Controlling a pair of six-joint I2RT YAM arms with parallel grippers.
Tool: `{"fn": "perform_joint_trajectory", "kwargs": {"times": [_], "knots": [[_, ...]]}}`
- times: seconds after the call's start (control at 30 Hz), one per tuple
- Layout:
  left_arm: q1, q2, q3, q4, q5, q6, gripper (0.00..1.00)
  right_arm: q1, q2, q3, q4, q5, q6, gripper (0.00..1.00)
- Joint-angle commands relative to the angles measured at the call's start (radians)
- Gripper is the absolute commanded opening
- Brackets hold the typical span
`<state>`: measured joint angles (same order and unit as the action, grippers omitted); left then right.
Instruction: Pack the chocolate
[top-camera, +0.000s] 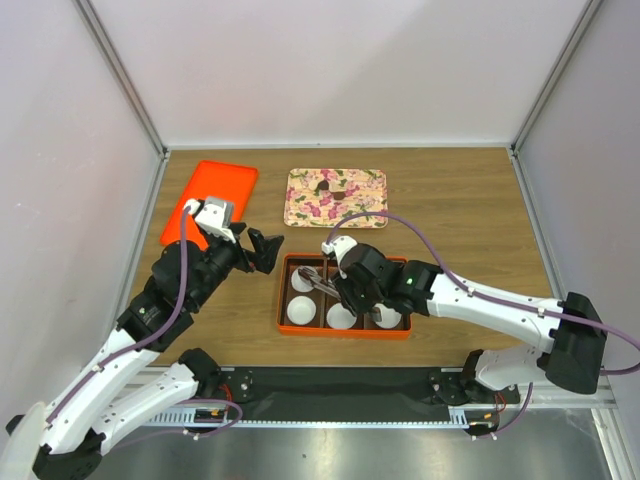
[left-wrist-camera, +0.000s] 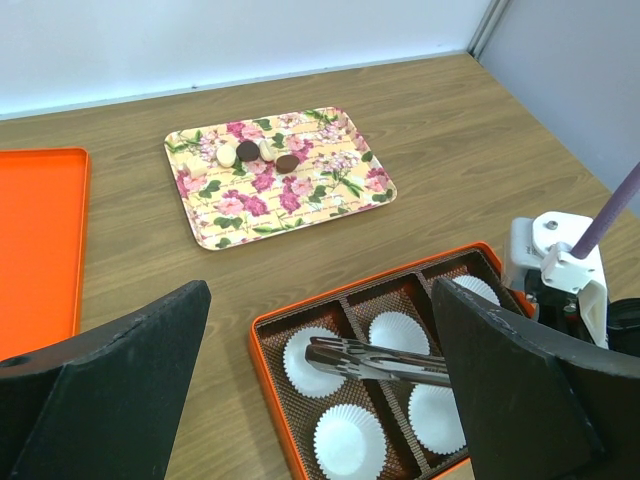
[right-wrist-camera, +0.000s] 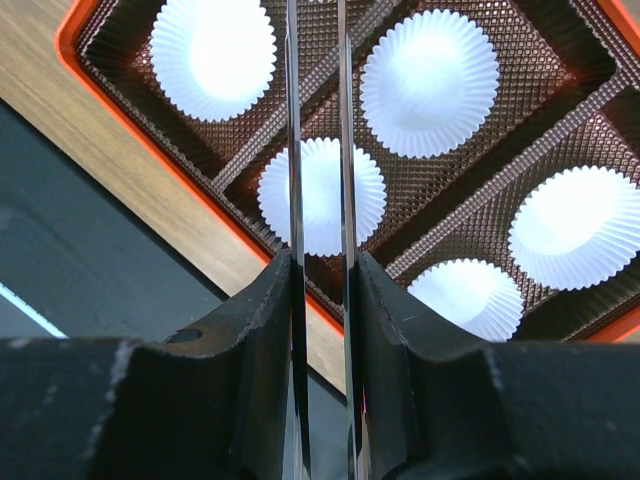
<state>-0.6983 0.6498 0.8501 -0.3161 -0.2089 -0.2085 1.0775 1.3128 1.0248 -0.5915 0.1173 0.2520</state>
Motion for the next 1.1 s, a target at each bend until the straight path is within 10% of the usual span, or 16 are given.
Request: {"fn": "perform_joint_trajectory", "kwargs": {"times": [0.0, 1.07], "knots": [[-0.004, 0.001, 0.000, 0.028, -0.011, 0.008, 1.00, 0.007, 0.009, 0.047, 0.050, 0.028, -0.013, 0.26], [-0.004, -0.004, 0.000, 0.025, -0.010, 0.003, 1.00, -0.045, -0.026, 0.162, -0.016, 0.188, -0.086, 0.39]]}}
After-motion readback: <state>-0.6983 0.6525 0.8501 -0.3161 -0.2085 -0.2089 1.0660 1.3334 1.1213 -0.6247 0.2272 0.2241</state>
